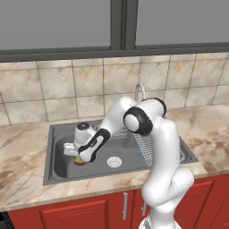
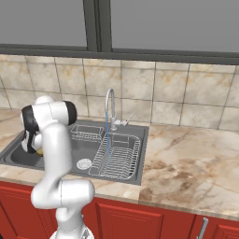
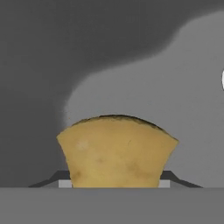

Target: Soak the sponge with water for a few seconds and then drop it inside the sink.

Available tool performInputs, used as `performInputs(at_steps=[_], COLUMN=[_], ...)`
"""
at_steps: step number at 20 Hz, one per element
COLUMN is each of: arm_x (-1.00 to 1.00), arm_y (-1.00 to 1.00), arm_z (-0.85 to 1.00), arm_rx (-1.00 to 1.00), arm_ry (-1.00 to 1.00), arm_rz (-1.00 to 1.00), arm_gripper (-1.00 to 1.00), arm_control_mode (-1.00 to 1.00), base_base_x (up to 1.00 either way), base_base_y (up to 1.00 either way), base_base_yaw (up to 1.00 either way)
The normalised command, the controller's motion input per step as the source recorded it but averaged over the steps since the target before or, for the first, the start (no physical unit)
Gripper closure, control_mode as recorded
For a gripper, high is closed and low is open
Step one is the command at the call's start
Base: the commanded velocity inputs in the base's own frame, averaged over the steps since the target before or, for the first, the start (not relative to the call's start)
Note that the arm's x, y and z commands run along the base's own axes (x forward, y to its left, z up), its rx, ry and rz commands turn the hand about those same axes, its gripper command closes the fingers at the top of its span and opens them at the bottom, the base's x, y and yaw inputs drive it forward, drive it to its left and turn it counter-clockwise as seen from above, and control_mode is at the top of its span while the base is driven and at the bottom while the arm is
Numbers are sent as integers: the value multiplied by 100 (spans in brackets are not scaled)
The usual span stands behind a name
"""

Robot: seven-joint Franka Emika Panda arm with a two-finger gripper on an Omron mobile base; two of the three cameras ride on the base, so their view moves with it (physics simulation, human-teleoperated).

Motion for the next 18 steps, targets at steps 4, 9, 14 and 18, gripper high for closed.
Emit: performInputs(at_steps=[4, 9, 14, 18], arm_x=[-53, -1, 0, -4], arm_y=[0, 0, 0, 0], arm_z=[6, 0, 0, -10], arm_rx=[0, -3, -4, -1], arm_ry=[0, -5, -3, 0], arm_rz=[2, 0, 0, 0], arm_gripper=[100, 100, 100, 100], arm_control_mode=[-100, -100, -100, -100], base_base_x=[0, 0, 0, 0], base_base_y=[0, 0, 0, 0], base_base_yaw=[0, 0, 0, 0])
